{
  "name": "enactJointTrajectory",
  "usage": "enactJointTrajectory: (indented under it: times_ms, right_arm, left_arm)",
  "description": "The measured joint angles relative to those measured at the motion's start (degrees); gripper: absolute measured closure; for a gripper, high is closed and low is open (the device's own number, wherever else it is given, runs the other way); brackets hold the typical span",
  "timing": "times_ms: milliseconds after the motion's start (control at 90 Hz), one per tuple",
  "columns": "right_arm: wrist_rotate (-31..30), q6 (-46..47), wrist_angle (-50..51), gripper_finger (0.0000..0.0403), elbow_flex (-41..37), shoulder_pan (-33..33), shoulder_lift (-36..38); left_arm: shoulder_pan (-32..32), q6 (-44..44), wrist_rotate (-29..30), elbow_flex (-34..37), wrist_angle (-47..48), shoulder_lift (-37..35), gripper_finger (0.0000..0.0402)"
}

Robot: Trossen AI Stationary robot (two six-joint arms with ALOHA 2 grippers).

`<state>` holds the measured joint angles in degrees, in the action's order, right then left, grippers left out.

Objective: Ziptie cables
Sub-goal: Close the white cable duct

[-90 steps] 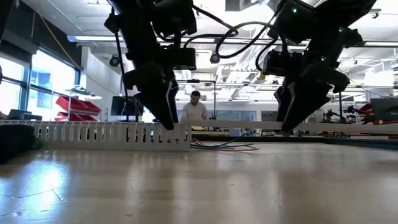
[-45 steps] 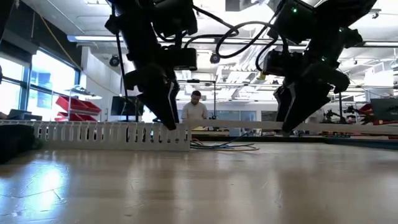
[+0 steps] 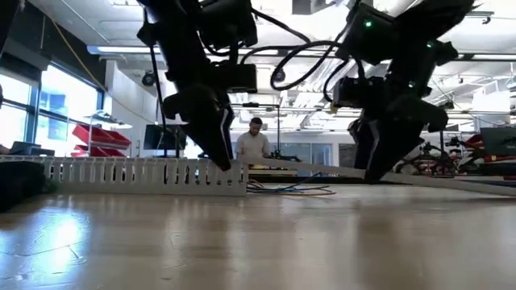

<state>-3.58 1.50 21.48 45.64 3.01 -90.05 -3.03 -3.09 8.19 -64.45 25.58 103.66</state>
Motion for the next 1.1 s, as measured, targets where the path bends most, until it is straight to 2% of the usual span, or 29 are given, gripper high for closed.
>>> enactJointTrajectory:
  times_ms: [111,367,489,889,1100]
  right_arm:
    - [-2.08,-1.51,5.13,0.0178,2.71,0.00,-0.05]
    - [-1.98,-1.78,12.87,0.0178,6.11,0.00,0.14]
    - [-2.23,-1.54,14.23,0.0178,6.48,-0.01,0.14]
    - [-1.96,-1.54,12.50,0.0178,6.48,0.00,0.14]
    - [-1.96,-1.54,12.48,0.0178,6.46,0.00,0.14]
  left_arm:
    - [0.00,-0.15,0.00,0.11,-1.87,0.15,0.0236]
    - [0.00,-0.57,-0.52,0.17,-6.47,0.31,0.0236]
    - [-0.04,-1.57,1.56,0.17,-7.04,0.23,0.0236]
    - [0.00,-2.12,1.32,-0.11,-1.08,-4.53,0.0234]
    - [0.02,-0.14,1.31,-0.17,5.55,-5.27,0.0190]
